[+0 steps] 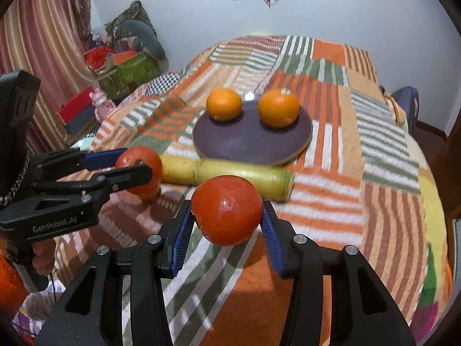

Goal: Organize fruits
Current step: 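Grasp the large red tomato with the right tool while the left tool grasps the other tomato, then set the tomato on the plate beside the oranges with the right tool while the left tool sets its tomato, then withdraw both tools and move them toward the two squash pieces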

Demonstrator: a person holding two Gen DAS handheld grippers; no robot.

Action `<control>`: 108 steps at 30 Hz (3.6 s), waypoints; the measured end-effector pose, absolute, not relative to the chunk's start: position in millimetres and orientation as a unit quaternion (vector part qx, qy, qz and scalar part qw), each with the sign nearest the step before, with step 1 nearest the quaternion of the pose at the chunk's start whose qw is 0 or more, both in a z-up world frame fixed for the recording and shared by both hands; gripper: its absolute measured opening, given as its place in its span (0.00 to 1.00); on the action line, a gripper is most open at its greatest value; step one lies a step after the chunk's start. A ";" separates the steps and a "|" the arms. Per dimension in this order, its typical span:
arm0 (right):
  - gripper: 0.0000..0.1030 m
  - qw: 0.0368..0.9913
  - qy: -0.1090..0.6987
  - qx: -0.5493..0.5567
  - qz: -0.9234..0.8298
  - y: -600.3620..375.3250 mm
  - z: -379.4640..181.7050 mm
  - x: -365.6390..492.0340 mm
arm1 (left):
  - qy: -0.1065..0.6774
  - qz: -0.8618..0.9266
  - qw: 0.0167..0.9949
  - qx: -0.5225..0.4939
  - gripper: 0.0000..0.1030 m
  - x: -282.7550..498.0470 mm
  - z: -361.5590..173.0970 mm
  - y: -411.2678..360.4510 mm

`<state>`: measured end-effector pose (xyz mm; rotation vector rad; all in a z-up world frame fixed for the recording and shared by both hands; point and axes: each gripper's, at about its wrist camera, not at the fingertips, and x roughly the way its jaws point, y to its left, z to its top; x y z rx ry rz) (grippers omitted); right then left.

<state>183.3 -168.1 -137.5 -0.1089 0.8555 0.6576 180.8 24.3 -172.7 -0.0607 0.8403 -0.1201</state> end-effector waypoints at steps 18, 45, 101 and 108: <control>0.42 0.875 0.375 -0.067 0.300 -150.6 -120.0 250.9 | 0.382 -0.049 0.922 -0.023 0.45 248.8 -150.0 40.6; 0.42 0.844 0.442 -0.097 0.289 -144.5 -174.2 314.6 | 0.476 -0.076 0.876 -0.002 0.45 353.0 -221.7 13.7; 0.67 0.853 0.435 -0.093 0.273 -215.5 -166.6 231.1 | 0.498 -0.100 0.862 0.010 0.63 259.6 -212.7 -3.3; 0.71 0.862 0.420 -0.124 0.257 -214.0 -160.6 220.8 | 0.491 -0.120 0.863 0.004 0.63 270.9 -211.8 -28.2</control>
